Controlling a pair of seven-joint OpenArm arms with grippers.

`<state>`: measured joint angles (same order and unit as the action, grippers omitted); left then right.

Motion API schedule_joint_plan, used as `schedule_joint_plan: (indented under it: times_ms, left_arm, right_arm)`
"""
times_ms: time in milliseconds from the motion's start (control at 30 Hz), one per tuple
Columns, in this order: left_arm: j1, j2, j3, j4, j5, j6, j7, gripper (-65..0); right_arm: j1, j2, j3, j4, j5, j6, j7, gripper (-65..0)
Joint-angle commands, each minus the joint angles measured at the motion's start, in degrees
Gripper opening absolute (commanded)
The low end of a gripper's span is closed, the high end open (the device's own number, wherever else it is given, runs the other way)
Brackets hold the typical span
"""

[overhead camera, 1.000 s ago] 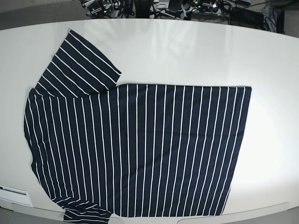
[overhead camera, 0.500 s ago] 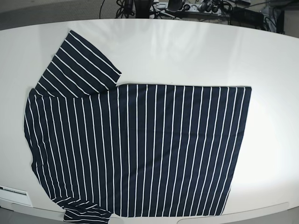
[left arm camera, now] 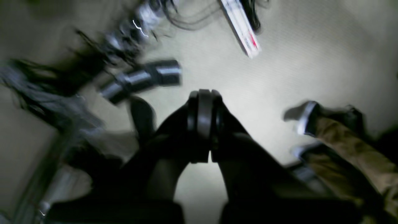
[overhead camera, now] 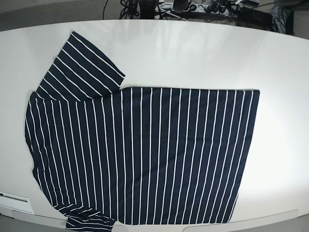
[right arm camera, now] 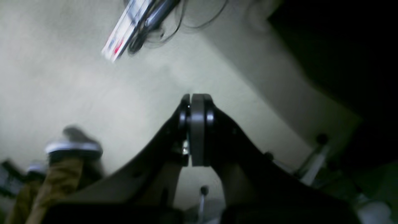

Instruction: Fold the T-shirt properly

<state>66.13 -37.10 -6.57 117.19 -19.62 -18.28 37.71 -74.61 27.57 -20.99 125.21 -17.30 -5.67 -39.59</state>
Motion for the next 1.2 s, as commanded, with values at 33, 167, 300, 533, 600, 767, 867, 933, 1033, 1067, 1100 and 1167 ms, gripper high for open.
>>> schedule_joint_plan:
  times_ms: [33, 167, 300, 533, 600, 767, 867, 933, 1033, 1067, 1100, 1167]
  left_arm:
    - [2.95, -0.24, -4.72, 5.53, -2.4, -1.03, 0.11, -65.0]
    - [3.56, -0.22, -13.2, 12.94, -3.08, -1.46, -0.42, -65.0]
    - [1.62, -0.28, -19.12, 15.5, -2.97, -1.53, -2.29, -65.0]
    - [-8.02, -5.84, -20.76, 15.45, -1.2, -1.7, -5.49, -65.0]
    - [-10.21, -7.89, -20.76, 15.28, 1.07, -1.81, -9.57, -65.0]
    - [-16.65, -12.44, -19.76, 11.17, 3.26, -7.93, -15.45, -65.0]
    - [-20.55, -16.31, -16.31, 7.65, 5.86, -11.54, -16.65, -65.0]
    - [-22.77, -18.8, -12.63, 4.76, 10.69, -11.98, -20.17, -65.0]
    - [-26.56, -22.25, -5.6, -0.68, 18.34, -11.98, -26.14, -65.0]
    - [-28.0, -23.12, -2.89, -2.6, 20.35, -12.0, -27.89, -65.0]
    - [-29.46, -23.87, -0.09, -4.55, 22.05, -12.11, -29.24, -65.0]
    - [-32.79, -25.03, 5.7, -8.17, 25.97, -13.51, -30.95, -64.4]
  right_arm:
    - [-0.39, 0.26, 0.11, 4.37, -5.2, -3.3, -1.29, -65.0]
    - [-0.39, 0.24, 0.11, 9.79, -15.65, -9.57, -5.07, -65.0]
    - [-0.39, 0.26, 0.11, 9.79, -21.53, -11.93, -4.09, -65.0]
    - [7.78, 2.38, 0.09, 9.79, -16.96, -1.36, 6.29, -65.0]
    - [12.74, 2.4, 0.09, 9.79, -13.86, 1.07, 7.45, -65.0]
    - [22.32, 2.27, 0.09, 9.79, -9.73, 2.97, 7.5, -65.0]
    - [25.0, 2.29, 0.11, 9.79, -7.3, 5.2, 7.52, -65.0]
    - [25.94, 2.29, 0.11, 9.79, -6.19, 6.91, 7.76, -65.0]
    - [27.06, 2.27, 0.09, 9.4, -5.07, 7.43, 8.57, -65.0]
    - [27.21, 2.27, 0.09, 8.68, -4.92, 7.61, 8.57, -65.0]
    - [27.21, 2.27, 0.09, 8.26, -4.96, 7.96, 8.59, -65.0]
    - [27.19, 2.29, 0.11, 8.13, -4.98, 8.09, 8.55, -65.0]
